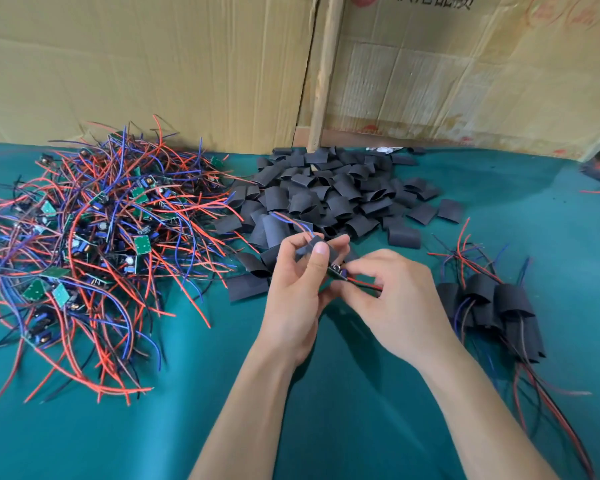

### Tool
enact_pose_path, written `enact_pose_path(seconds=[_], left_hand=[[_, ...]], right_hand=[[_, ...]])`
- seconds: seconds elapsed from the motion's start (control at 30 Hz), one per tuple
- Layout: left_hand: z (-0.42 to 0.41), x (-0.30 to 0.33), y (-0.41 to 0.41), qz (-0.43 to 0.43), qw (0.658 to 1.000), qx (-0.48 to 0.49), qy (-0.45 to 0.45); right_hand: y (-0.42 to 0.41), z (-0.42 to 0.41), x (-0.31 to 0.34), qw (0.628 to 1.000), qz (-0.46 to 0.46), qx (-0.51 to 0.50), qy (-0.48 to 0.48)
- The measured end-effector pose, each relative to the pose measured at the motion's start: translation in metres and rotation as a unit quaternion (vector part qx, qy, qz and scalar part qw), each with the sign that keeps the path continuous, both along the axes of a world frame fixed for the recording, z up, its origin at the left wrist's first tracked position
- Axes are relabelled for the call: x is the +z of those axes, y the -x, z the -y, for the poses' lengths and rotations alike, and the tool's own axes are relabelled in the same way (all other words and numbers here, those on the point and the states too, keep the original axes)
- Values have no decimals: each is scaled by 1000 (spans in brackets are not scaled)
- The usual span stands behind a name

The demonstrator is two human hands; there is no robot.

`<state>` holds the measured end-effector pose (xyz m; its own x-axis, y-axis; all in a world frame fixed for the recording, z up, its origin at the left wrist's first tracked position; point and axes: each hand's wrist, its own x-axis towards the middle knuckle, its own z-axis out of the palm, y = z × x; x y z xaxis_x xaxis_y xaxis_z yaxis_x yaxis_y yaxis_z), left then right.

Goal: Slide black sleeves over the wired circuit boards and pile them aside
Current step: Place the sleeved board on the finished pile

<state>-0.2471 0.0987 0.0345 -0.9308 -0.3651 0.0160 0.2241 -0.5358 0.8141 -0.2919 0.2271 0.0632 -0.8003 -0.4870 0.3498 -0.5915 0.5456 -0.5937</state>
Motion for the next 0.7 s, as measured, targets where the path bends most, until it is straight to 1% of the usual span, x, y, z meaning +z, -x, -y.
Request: enact_pose_path(seconds=[0.07, 0.13, 0.27, 0.33, 0.4, 0.47, 0.6, 0.7], left_hand=[[2, -1, -1, -2, 1000, -4, 8], [2, -1, -1, 0, 1000, -7, 9], [2, -1, 0, 3, 1000, -10, 4], [3, -1, 0, 8, 1000, -5, -11], [4, -1, -1, 16, 999, 0, -30], [4, -1, -1, 22, 999, 2, -28], [2, -1, 0, 25, 1000, 6, -3], [1, 0, 0, 24, 1000, 16, 3]], right_hand=[[1, -1, -1, 999, -12, -11, 31], [1, -1, 0, 997, -44, -24, 52], [-2, 2, -2, 991, -120, -41, 37], [-4, 4, -3, 991, -117, -39, 44], [-2, 2, -2, 993, -91, -34, 65], [1, -1, -1, 994, -79, -36, 72], [-2, 2, -2, 991, -122, -54, 22], [-6, 6, -6, 988, -142, -67, 18]])
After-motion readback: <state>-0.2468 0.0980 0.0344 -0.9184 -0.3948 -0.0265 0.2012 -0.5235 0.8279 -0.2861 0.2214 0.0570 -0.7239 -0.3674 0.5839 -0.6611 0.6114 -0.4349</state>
